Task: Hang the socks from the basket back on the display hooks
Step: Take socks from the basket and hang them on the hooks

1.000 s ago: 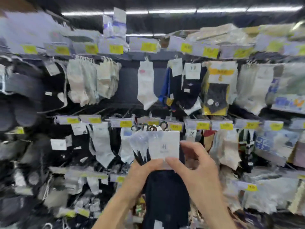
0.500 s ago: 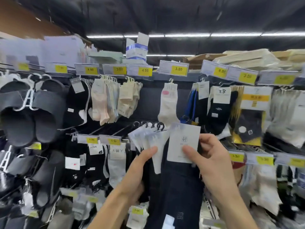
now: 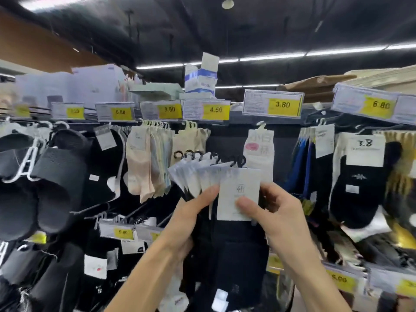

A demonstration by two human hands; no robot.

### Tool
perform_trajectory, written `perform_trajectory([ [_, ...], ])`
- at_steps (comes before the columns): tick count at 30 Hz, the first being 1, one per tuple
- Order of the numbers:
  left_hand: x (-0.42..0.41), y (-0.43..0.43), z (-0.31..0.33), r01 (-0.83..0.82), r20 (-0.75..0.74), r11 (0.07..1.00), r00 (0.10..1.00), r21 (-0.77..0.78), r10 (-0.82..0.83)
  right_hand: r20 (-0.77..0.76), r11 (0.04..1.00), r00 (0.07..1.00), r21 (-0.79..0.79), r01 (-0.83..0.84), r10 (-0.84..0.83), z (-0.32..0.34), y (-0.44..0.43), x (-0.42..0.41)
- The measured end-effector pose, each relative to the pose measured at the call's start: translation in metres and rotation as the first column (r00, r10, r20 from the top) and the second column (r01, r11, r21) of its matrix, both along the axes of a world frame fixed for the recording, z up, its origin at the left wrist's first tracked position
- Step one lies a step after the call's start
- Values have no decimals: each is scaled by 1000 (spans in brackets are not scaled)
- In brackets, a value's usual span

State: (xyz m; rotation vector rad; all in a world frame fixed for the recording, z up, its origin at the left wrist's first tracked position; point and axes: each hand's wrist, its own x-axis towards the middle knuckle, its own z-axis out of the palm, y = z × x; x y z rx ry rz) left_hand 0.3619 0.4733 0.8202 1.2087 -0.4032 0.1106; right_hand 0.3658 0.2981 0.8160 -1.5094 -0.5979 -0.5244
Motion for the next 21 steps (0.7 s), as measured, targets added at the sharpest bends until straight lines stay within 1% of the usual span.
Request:
perform_trajectory([
  [4, 29, 13, 8, -12, 1, 1000, 1000, -19, 12, -7, 1000, 1000, -31, 3, -3, 7, 10, 29],
  [6, 42, 22, 11, -2, 10, 1000, 1000, -11, 2, -36, 999, 999, 11, 39, -38, 11, 12, 46],
  [8, 55, 33, 13, 18, -7, 1000, 1000, 10, -18, -53, 994, 994, 57, 99, -96, 17, 13, 63],
  [10, 68, 45, 12, 31, -55, 999, 998, 14, -30, -19, 979, 981, 67, 193, -192, 26, 13, 79],
  [13, 86, 60, 10, 66, -117, 998, 991, 8, -65, 65, 942, 941, -19, 334, -332, 44, 15, 108],
  [17, 104, 71, 6, 85, -125, 996, 989, 1, -84, 113, 886, 903, -179, 428, -414, 63, 27, 151],
  [21, 115, 78, 5, 112, -129, 993, 986, 30, -107, 116, 851, 881, -228, 472, -458, 77, 47, 182],
])
